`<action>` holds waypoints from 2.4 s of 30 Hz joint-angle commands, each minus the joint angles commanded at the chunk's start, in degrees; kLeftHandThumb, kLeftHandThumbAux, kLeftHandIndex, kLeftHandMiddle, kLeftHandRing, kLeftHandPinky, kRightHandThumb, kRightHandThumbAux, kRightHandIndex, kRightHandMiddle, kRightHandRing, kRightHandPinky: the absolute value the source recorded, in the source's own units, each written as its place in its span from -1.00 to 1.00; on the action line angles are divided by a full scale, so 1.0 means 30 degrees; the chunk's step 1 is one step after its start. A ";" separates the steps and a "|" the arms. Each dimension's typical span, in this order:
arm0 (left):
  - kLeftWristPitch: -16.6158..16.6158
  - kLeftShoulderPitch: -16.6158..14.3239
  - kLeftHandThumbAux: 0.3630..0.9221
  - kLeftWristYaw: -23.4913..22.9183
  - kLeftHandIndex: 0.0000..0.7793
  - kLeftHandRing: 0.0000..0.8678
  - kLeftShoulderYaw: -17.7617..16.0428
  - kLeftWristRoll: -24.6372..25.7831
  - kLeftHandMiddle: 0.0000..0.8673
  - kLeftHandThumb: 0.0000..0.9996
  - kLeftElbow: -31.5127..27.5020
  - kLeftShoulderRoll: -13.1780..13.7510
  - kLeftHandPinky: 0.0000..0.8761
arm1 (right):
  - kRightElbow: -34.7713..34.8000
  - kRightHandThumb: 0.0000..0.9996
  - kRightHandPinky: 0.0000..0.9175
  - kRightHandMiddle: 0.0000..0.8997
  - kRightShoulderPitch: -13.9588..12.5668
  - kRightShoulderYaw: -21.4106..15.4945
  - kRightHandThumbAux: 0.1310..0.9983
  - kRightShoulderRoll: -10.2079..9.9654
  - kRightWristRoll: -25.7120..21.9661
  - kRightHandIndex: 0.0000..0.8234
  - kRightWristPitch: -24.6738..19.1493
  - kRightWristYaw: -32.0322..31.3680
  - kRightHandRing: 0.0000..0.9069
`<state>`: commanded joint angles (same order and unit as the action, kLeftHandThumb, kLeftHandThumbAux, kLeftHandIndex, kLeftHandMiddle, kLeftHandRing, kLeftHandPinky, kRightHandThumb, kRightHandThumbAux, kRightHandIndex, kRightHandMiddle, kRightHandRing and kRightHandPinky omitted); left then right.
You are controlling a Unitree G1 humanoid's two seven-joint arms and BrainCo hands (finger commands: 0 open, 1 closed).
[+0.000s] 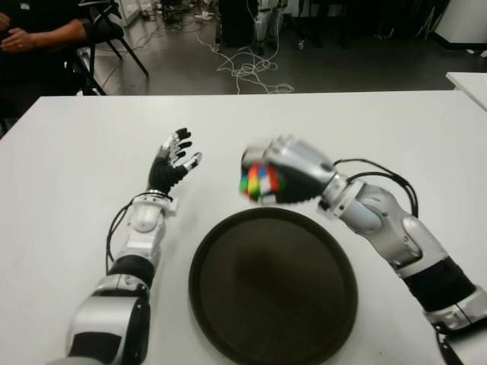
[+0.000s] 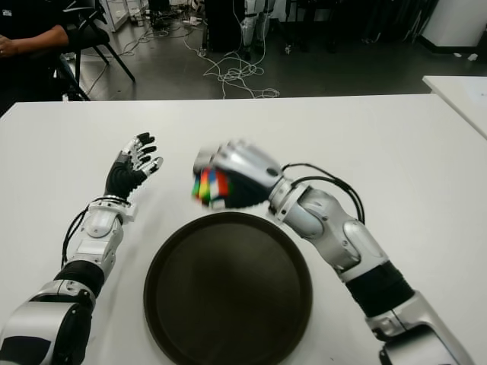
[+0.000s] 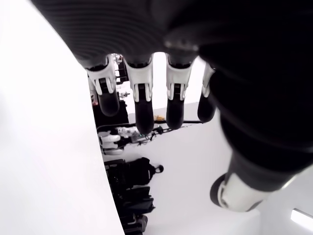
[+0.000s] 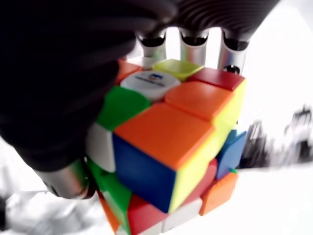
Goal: Pick up the Rubik's Cube and put it in the plate
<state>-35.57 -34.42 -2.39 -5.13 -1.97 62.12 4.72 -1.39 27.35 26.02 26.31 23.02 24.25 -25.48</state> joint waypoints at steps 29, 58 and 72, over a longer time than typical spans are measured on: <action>-0.0022 0.0039 0.40 -0.0042 -0.64 -0.70 0.0051 -0.0017 -0.64 -0.98 -0.0112 -0.0024 -0.75 | -0.1659 0.39 0.39 0.39 0.0361 0.0254 0.39 -0.0967 -0.2361 0.02 -0.0698 -0.4915 0.44; 0.0188 0.0084 0.47 0.0119 -0.67 -0.72 0.0121 -0.0135 -0.67 -0.97 -0.0350 -0.0034 -0.75 | -0.3593 0.39 0.07 0.03 -0.0027 0.0710 0.40 -0.2323 0.1383 0.00 0.0415 -0.1116 0.03; 0.0238 0.0139 0.44 0.0049 -0.69 -0.73 0.0132 -0.0033 -0.68 -0.99 -0.0552 -0.0062 -0.76 | -0.4018 0.38 -0.03 0.00 0.0191 0.1135 0.40 -0.2370 0.2731 0.00 0.0162 -0.0697 0.01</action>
<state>-34.85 -34.01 -2.24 -4.74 -2.07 60.47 4.54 -13.45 27.92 29.43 19.20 31.22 24.74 -27.57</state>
